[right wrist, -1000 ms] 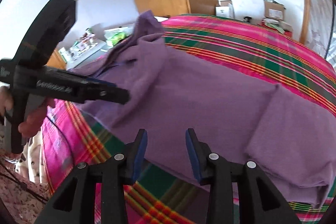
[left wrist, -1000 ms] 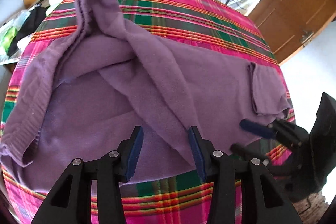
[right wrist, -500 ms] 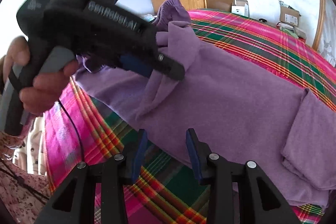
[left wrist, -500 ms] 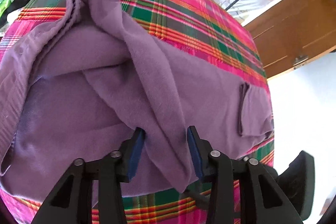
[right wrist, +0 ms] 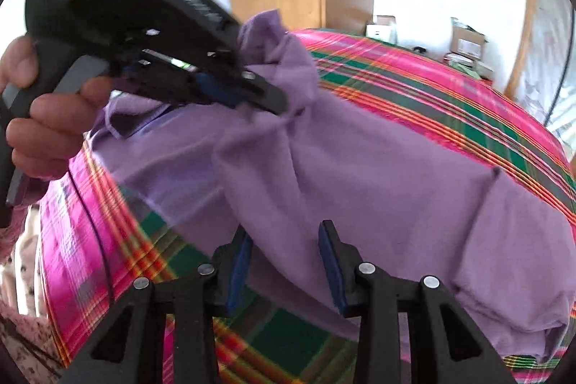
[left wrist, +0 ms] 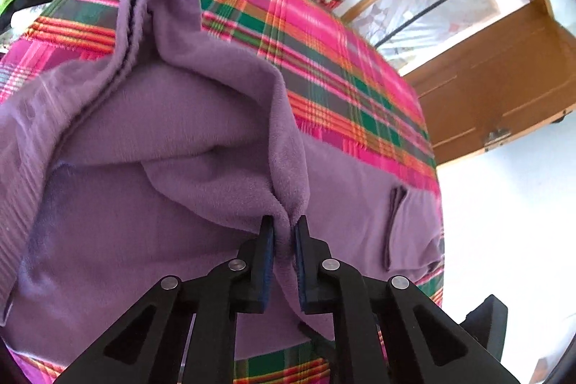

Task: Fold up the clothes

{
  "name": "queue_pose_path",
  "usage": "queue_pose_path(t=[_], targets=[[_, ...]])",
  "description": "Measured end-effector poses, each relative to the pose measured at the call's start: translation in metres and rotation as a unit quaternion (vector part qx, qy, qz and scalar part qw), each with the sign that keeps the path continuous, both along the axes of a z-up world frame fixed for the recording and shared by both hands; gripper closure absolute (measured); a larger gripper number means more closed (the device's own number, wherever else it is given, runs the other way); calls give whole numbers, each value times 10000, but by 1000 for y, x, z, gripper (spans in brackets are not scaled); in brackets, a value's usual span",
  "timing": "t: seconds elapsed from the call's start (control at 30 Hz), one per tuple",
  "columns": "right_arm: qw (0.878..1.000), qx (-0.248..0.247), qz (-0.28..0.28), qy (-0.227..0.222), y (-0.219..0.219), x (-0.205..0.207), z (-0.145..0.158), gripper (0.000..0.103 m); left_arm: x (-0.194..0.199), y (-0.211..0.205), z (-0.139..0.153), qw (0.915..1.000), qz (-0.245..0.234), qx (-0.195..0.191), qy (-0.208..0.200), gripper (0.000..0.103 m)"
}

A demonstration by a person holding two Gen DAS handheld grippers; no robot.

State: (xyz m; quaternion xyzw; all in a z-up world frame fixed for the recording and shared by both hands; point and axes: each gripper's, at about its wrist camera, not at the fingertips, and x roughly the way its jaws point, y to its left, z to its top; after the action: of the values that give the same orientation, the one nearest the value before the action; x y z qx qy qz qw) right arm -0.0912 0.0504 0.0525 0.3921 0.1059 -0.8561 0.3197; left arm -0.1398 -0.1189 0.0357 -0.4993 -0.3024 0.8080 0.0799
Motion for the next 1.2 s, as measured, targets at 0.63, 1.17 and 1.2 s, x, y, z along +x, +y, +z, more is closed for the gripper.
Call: queue_pose_path(t=[0.63, 1.17, 1.2], targets=[[9855, -3, -1563, 663, 56, -52, 29, 94, -37, -19, 30, 9978, 263, 211, 573, 93], [9764, 171, -1724, 1290, 35, -115, 65, 97, -73, -34, 30, 9971, 404, 113, 633, 93], [9762, 186, -1724, 1302, 34, -119, 66, 97, -75, -35, 30, 9972, 401, 95, 622, 93]])
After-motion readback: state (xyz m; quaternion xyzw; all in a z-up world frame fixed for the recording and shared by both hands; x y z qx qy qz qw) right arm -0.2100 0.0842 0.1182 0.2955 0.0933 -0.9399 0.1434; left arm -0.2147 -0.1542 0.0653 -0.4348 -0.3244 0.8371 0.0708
